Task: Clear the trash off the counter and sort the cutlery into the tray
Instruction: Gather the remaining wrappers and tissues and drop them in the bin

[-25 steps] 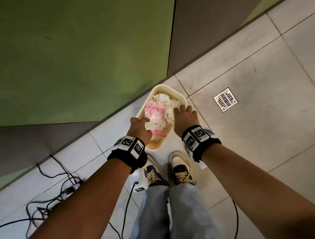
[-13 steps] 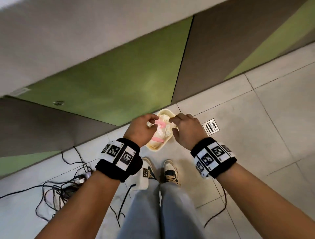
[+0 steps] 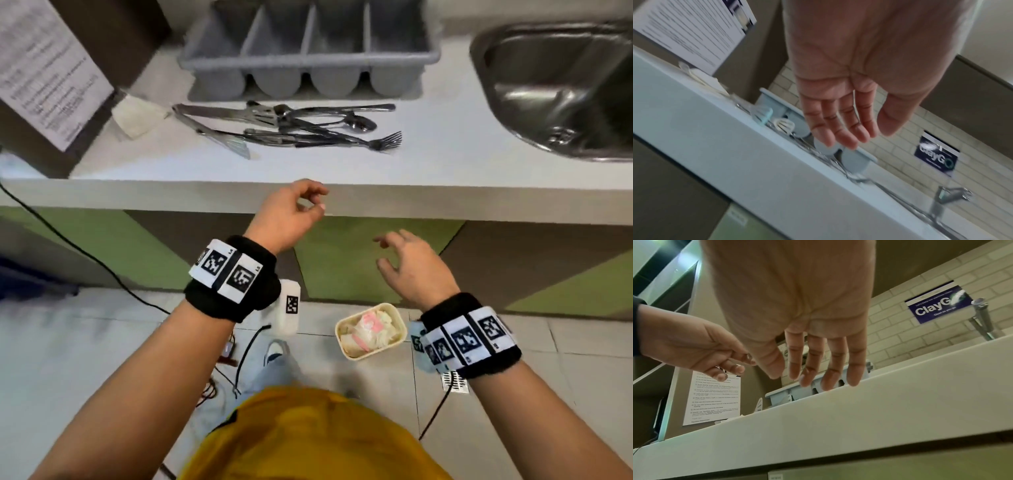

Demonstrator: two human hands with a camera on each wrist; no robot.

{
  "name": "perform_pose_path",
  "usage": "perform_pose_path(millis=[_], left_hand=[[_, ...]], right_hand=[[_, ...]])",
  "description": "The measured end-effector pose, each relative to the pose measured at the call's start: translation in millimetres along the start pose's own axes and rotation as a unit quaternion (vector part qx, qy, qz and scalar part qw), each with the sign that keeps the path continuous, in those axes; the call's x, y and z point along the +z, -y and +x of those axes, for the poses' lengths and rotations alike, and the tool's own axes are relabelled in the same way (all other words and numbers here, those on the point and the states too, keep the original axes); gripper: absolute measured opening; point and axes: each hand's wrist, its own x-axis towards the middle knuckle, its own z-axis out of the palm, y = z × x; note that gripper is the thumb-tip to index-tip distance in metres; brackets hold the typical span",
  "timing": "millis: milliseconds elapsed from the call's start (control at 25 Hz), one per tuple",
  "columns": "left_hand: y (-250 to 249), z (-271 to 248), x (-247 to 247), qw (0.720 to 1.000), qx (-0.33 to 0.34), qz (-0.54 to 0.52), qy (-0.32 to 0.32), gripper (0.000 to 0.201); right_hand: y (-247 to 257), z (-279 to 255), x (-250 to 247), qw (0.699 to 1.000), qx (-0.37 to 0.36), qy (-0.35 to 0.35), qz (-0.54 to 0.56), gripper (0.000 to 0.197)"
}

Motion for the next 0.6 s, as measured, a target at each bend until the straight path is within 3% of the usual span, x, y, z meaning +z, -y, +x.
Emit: perform_pose_path(millis=[200, 360, 480, 600], left_hand=[[18.3, 18.0, -75.2, 0.995, 0.0, -0.002, -0.097, 0.025], [59.3, 47.2, -151.9, 0.984, -0.025, 0.003, -0.178, 0.027], [100.1, 70.1, -209.1, 0.966, -0.081, 0.027, -0.245, 0.03], [145.1, 98.4, -257.3, 0.952, -0.16, 0.087, -0.246, 0.038]], right_hand=[[53.0, 58.5, -4.5, 0.999, -0.046, -0.008, 0.017, 0.036], [126.3, 130.9, -2.0, 0.995, -0.089, -0.033, 0.029, 0.035], [187.2, 184.0, 9.8, 0.988, -0.145, -0.043, 0.034, 0.033], [242.3, 237.7, 33.6, 0.985, -0.172, -0.006, 0.019, 0.032]])
